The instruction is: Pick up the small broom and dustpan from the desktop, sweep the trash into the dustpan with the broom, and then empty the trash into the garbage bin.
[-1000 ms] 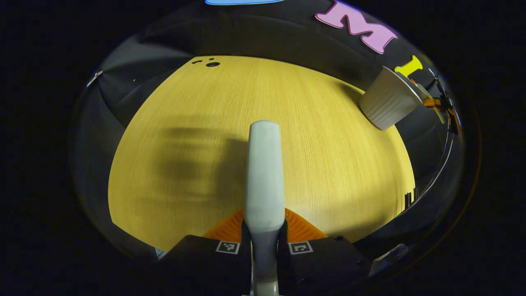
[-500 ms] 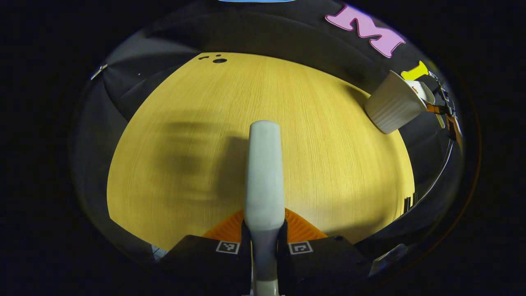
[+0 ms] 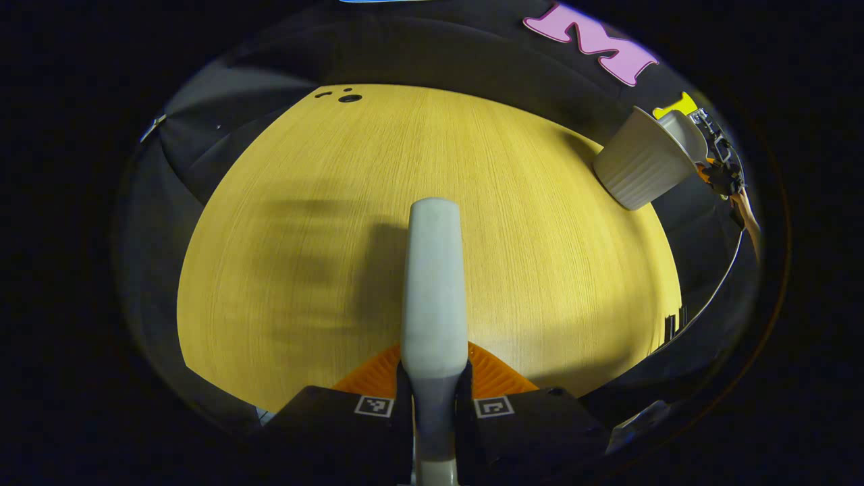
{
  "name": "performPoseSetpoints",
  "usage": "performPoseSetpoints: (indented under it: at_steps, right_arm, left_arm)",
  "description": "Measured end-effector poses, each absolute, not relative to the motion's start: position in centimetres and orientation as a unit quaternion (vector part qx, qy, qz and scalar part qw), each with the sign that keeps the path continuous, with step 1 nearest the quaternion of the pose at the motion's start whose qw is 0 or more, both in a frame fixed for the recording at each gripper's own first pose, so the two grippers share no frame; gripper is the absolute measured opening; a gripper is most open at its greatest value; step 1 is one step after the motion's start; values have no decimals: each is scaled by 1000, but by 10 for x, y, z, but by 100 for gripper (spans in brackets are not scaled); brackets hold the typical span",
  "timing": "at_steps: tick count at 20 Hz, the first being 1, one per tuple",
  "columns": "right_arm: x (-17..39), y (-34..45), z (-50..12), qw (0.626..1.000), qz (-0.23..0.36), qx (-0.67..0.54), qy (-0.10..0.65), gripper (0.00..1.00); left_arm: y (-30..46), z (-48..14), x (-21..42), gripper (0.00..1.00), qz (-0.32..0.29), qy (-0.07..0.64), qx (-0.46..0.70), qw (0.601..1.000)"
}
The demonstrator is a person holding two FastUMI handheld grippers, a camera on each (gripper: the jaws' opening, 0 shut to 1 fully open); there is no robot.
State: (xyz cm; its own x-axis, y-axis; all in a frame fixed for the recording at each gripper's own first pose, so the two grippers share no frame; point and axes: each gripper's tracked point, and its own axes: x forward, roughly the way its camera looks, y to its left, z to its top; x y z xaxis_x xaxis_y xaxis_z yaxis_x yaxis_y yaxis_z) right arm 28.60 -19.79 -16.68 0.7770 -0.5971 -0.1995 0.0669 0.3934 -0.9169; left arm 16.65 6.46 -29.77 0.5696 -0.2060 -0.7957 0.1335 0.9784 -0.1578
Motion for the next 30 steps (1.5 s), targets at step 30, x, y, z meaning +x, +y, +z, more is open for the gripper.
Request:
performPoseSetpoints:
  at_steps: [30]
  right_arm:
    - [256, -174, -111, 863, -257, -365, 235, 35]
  left_arm:
    - [62, -283, 178, 30, -117, 436, -40, 892]
